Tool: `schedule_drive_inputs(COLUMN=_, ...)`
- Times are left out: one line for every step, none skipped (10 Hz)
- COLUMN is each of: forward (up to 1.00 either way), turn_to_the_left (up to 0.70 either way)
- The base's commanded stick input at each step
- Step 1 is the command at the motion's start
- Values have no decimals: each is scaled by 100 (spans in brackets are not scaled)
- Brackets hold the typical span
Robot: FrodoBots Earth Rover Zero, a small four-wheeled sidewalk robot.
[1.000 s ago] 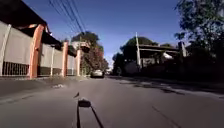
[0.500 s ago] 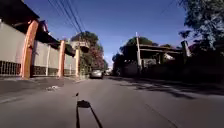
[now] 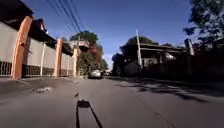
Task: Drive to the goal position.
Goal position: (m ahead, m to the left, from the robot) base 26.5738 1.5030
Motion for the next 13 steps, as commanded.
schedule_drive_inputs(forward=100, turn_to_the_left=0)
schedule_drive_inputs(forward=100, turn_to_the_left=0)
schedule_drive_inputs(forward=100, turn_to_the_left=0)
schedule_drive_inputs(forward=100, turn_to_the_left=0)
schedule_drive_inputs(forward=100, turn_to_the_left=0)
schedule_drive_inputs(forward=100, turn_to_the_left=0)
schedule_drive_inputs(forward=100, turn_to_the_left=-2)
schedule_drive_inputs(forward=100, turn_to_the_left=-7)
schedule_drive_inputs(forward=100, turn_to_the_left=-11)
schedule_drive_inputs(forward=100, turn_to_the_left=0)
schedule_drive_inputs(forward=100, turn_to_the_left=0)
schedule_drive_inputs(forward=100, turn_to_the_left=0)
schedule_drive_inputs(forward=100, turn_to_the_left=0)
